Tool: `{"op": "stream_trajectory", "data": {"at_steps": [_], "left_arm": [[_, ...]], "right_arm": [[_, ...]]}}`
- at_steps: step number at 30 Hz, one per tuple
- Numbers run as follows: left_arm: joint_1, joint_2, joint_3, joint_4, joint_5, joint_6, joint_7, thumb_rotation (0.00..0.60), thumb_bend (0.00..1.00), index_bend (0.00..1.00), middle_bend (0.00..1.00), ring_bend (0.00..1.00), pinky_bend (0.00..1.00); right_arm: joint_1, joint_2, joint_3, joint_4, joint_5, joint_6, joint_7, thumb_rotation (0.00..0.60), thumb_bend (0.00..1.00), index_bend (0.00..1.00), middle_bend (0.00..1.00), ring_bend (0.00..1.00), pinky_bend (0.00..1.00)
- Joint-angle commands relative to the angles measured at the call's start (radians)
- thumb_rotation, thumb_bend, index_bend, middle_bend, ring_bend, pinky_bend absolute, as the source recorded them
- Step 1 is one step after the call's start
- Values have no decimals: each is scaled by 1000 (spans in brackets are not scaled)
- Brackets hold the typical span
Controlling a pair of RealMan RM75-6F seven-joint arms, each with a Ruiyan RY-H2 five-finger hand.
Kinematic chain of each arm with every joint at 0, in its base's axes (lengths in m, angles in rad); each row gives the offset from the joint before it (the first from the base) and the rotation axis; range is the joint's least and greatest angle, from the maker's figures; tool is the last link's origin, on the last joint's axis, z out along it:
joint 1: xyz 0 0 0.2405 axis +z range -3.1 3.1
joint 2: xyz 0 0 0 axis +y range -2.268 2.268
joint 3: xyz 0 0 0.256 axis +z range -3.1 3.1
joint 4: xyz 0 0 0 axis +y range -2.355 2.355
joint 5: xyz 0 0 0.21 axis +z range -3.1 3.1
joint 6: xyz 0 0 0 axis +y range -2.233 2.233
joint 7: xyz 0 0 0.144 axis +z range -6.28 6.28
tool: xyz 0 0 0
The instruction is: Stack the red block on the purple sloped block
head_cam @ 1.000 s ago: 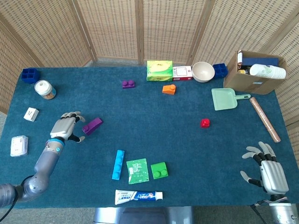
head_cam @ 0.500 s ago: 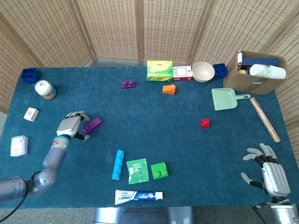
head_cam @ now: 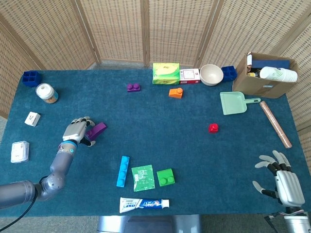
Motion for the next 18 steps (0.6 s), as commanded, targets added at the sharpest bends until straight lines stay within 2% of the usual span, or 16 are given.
{"op": "stream_trajectory", "data": {"at_steps": [1, 6, 14, 18], "left_arm": [[-7, -10, -3, 8, -6, 5, 0, 600, 324, 301, 105, 0, 0], [-9, -27, -3, 19, -3, 41, 3, 600, 366, 409, 207, 54, 11], [-13, -15, 15, 22, -54, 8, 26, 600, 374, 433, 228, 63, 23], [-11, -5, 13, 13, -35, 22, 21, 600, 380, 491, 280, 87, 35]], "right_arm": [[-3, 2, -1, -1, -3, 5, 6, 600, 197, 408, 263, 39, 54], [-10, 7, -2, -2, -1, 12, 15, 600, 198, 408, 264, 36, 54], [-19, 13, -5, -2, -3, 18, 44, 600, 195, 408, 263, 25, 54], [-21, 13, -2, 0, -8, 28, 48, 600, 195, 409, 263, 24, 57]]}}
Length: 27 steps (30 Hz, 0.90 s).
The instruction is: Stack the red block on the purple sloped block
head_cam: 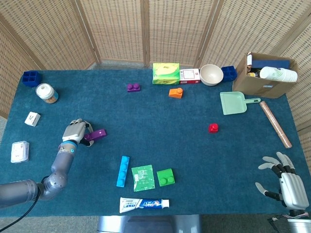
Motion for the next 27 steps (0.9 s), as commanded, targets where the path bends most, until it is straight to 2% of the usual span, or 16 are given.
{"op": "stream_trajectory", "data": {"at_steps": [1, 6, 11, 15, 20, 27], "left_arm": [[3, 12, -2, -17, 26, 14, -6, 600, 383, 501, 290, 95, 37], [12, 50, 0, -71, 95, 29, -16, 600, 389, 539, 324, 127, 67], [41, 116, 0, -150, 242, 27, -65, 600, 389, 544, 323, 127, 67], [69, 162, 5, -191, 391, 9, -124, 600, 388, 547, 321, 127, 58], [107, 213, 18, -223, 657, -35, -241, 600, 387, 544, 315, 124, 54], [123, 206, 20, -170, 960, -69, -450, 600, 385, 544, 306, 122, 41]], "right_arm": [[-1, 0, 2, 1, -4, 5, 1, 600, 195, 410, 263, 23, 58], [-4, -2, 4, 2, -6, 11, 3, 600, 196, 411, 264, 23, 60], [-5, -1, 5, -2, -8, 14, -2, 600, 195, 411, 263, 20, 61], [-5, -3, 4, -4, -9, 13, -4, 600, 195, 411, 264, 19, 61], [-7, -6, 5, -8, -8, 13, -13, 600, 196, 411, 263, 19, 61], [-11, -3, 6, -23, -13, 24, -28, 600, 197, 416, 263, 15, 63]]}}
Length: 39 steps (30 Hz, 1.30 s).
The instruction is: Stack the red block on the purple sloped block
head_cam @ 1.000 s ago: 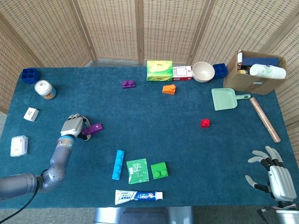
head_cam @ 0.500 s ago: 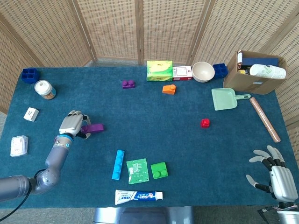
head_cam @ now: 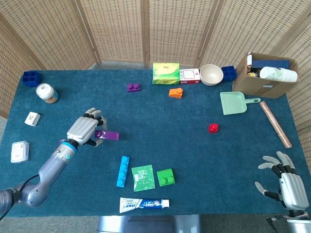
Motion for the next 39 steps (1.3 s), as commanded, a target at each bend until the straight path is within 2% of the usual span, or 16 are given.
{"op": "stream_trajectory", "data": {"at_steps": [1, 7, 11, 20, 39], "left_arm": [[17, 2, 7, 38, 211, -34, -168, 600, 385, 545, 306, 122, 42], [-25, -51, 39, 134, 468, -34, -381, 600, 389, 556, 311, 121, 11], [-62, -86, 52, 196, 557, -26, -464, 600, 390, 557, 310, 116, 0], [-145, -162, 36, 280, 583, -59, -496, 600, 388, 546, 285, 95, 0], [-348, -477, -12, 623, 554, -159, -524, 600, 388, 543, 271, 85, 0]], "right_arm": [[-3, 1, 1, -6, -1, 5, -3, 600, 197, 416, 264, 14, 63], [1, -3, 6, -24, -9, 9, -22, 600, 194, 416, 263, 11, 63], [3, -3, 6, -38, -18, 12, -35, 600, 195, 418, 263, 10, 63], [-2, 0, 4, -45, -23, 20, -38, 600, 195, 423, 264, 9, 63], [-16, 32, -14, -100, -84, 63, -87, 600, 195, 423, 263, 4, 63]]}}
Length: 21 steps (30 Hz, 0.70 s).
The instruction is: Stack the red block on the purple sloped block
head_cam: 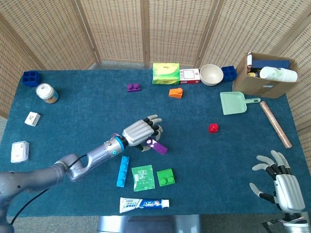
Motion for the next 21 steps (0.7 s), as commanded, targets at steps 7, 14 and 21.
{"op": "stream_trajectory", "data": {"at_steps": [7, 14, 21], "left_arm": [[-102, -158, -8, 201, 1, -26, -48, 600, 388, 541, 262, 80, 0], [-137, -219, -5, 285, -17, -49, -59, 600, 387, 523, 242, 66, 0], [-148, -244, -11, 320, -51, -68, -39, 600, 385, 513, 216, 45, 0]], "right_arm": [[-24, 18, 0, -14, 6, 35, 0, 600, 193, 423, 263, 3, 63], [-32, 21, -2, -14, 3, 45, 6, 600, 194, 423, 263, 1, 63], [-29, 22, 1, -14, -1, 43, 12, 600, 194, 423, 264, 0, 63]]}}
